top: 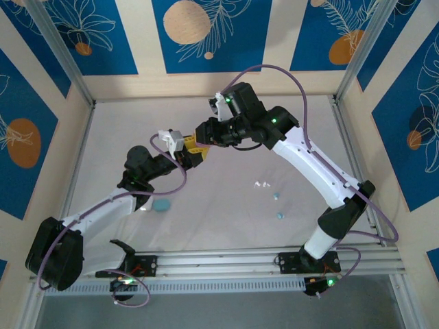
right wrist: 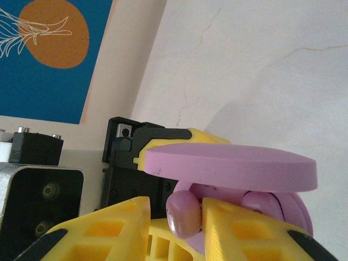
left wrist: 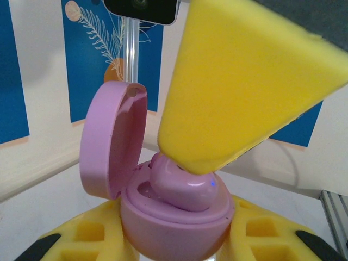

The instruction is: Insert wireless bluetooth earbuds into charging case

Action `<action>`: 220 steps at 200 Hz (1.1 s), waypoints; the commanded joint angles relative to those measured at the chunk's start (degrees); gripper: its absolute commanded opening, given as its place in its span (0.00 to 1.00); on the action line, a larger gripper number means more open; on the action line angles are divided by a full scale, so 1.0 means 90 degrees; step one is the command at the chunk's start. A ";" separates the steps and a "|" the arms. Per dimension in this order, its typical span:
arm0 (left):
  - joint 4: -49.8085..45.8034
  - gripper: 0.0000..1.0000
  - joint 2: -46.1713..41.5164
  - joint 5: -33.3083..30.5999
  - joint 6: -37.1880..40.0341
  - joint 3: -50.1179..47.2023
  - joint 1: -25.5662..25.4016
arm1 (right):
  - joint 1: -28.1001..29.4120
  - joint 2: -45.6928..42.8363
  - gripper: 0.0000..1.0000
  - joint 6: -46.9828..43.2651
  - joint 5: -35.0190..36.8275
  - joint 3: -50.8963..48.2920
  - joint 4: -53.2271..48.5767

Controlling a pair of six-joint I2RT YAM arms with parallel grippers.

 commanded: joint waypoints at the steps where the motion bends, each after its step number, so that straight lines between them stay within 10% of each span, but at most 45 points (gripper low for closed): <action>1: 0.0283 0.22 -0.0017 -0.0033 0.0049 0.0232 -0.0062 | 0.0056 -0.0037 0.32 -0.0139 -0.0028 0.0283 -0.0122; 146: 0.0085 0.23 -0.0091 0.0231 0.0159 0.0211 -0.0066 | -0.0363 -0.1058 0.35 -0.0140 0.0526 -0.0385 0.0379; 220: -0.0485 0.22 -0.0391 0.0455 0.0364 0.0305 -0.0091 | -0.1103 -0.0296 0.45 0.0052 -0.0740 0.0151 0.0176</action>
